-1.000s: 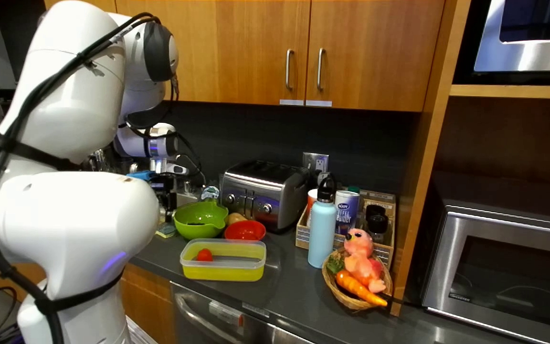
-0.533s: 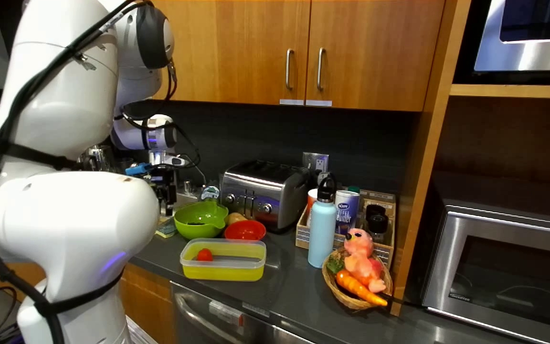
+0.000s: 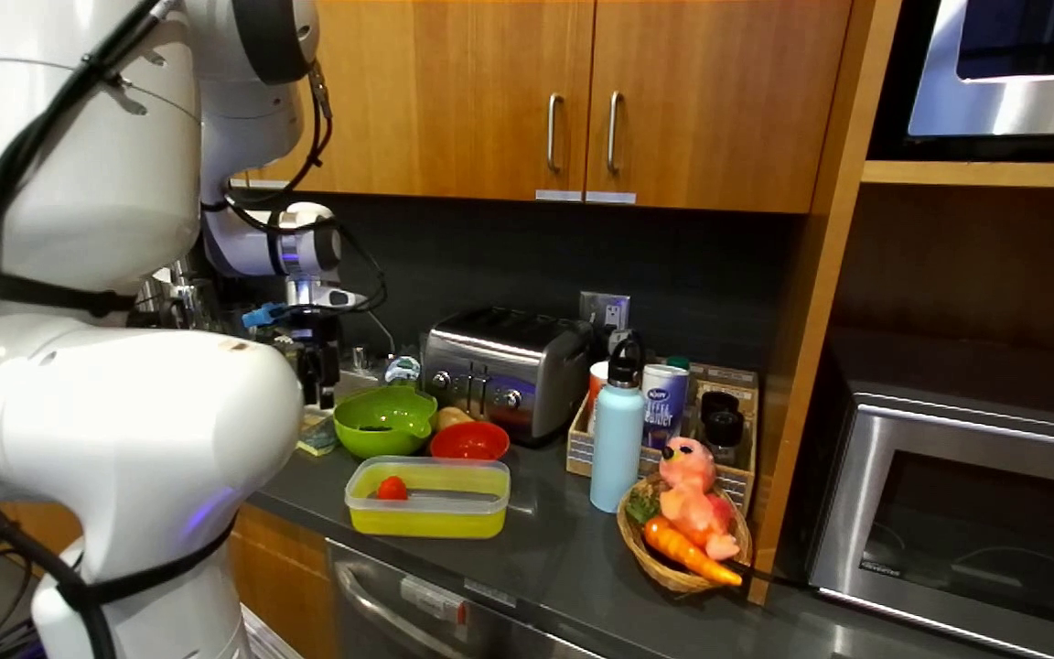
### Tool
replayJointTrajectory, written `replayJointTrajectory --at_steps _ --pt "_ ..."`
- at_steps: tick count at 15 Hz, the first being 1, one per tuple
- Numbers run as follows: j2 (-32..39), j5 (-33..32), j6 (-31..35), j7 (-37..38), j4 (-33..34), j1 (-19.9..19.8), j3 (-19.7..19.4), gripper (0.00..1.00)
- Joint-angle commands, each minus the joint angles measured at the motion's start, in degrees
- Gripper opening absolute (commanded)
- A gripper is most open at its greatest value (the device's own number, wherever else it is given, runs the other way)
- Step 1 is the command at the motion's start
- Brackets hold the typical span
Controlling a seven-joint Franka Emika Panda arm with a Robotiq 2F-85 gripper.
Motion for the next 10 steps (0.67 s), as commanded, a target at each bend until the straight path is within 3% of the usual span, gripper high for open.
replayJointTrajectory --at_steps 1,7,10 --pt "-6.81 0.05 5.71 1.83 -8.11 -3.00 1.98 1.00" --pt "-12.38 2.58 21.63 0.40 -18.21 -6.82 3.89 1.00" --pt "-12.41 1.59 25.15 -0.01 -19.43 -7.44 4.49 1.00"
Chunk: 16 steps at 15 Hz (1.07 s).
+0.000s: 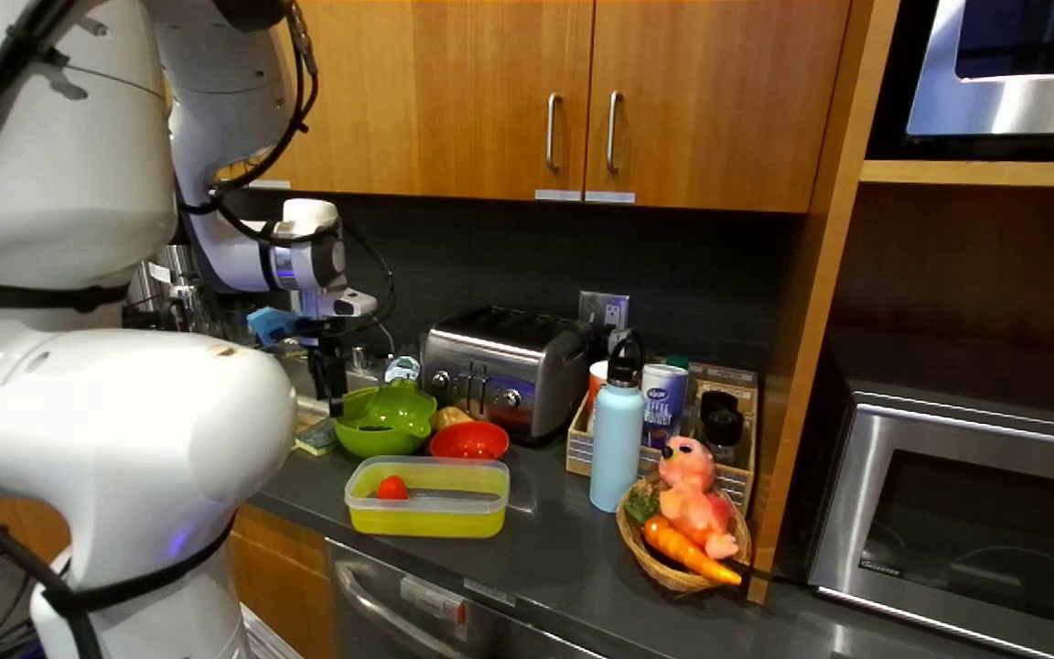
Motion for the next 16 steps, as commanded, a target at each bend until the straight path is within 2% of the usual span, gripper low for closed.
replayJointTrajectory --at_steps 1,16 --pt "-1.85 -0.71 2.80 -0.97 -2.19 -1.39 1.74 1.00" --pt "-0.21 -0.41 1.67 -0.29 -0.91 -1.74 1.76 1.00"
